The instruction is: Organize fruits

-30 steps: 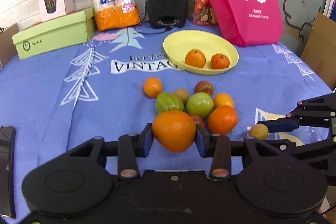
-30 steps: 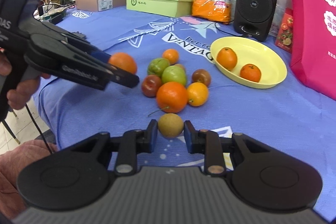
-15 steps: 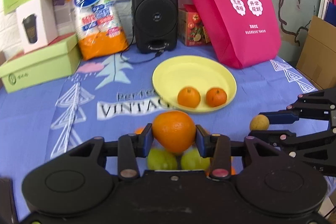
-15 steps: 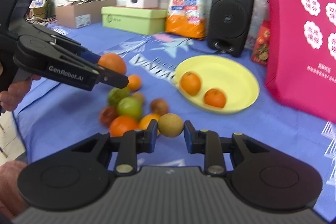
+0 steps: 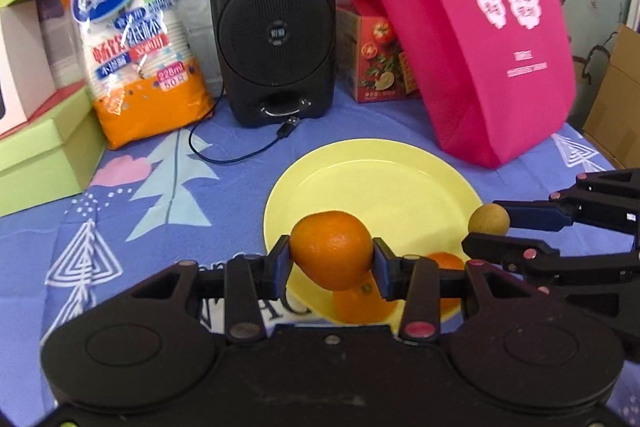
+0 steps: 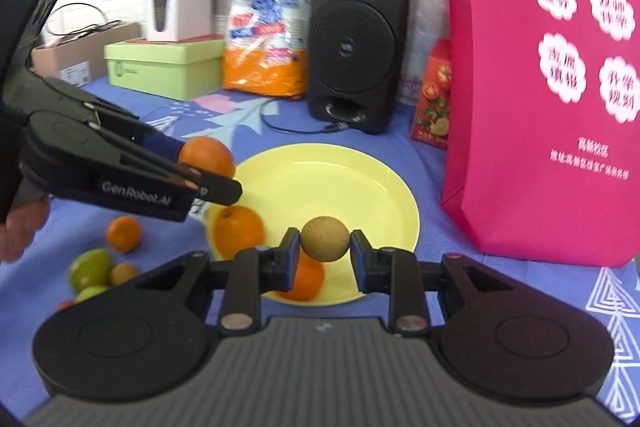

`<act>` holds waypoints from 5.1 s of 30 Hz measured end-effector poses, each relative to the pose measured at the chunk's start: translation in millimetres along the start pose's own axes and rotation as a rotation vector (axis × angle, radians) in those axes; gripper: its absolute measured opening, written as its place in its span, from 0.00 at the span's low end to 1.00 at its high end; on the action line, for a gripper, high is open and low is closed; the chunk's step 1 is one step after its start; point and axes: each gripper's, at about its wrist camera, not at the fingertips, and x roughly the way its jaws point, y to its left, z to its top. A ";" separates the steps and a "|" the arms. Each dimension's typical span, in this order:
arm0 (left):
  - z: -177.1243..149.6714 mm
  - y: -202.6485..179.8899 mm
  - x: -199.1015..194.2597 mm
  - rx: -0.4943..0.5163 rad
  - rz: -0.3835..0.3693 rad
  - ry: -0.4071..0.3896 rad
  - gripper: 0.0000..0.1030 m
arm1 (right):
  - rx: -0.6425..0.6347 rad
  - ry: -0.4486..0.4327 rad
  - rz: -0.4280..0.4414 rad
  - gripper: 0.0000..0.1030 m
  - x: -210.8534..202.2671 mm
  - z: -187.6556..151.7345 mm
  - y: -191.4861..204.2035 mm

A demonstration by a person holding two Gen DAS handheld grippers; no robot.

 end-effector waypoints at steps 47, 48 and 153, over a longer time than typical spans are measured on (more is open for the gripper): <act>-145.6 13.7 -142.5 -0.076 0.068 0.000 0.67 | -0.129 0.080 0.195 0.49 -86.0 -93.6 105.0; -147.4 13.0 -142.1 -0.077 0.063 0.003 0.66 | -0.128 0.083 0.194 0.49 -86.0 -94.5 105.6; -59.9 -2.5 -103.2 0.057 -0.032 -0.098 0.30 | -0.060 -0.035 0.072 0.36 -74.1 -38.2 43.3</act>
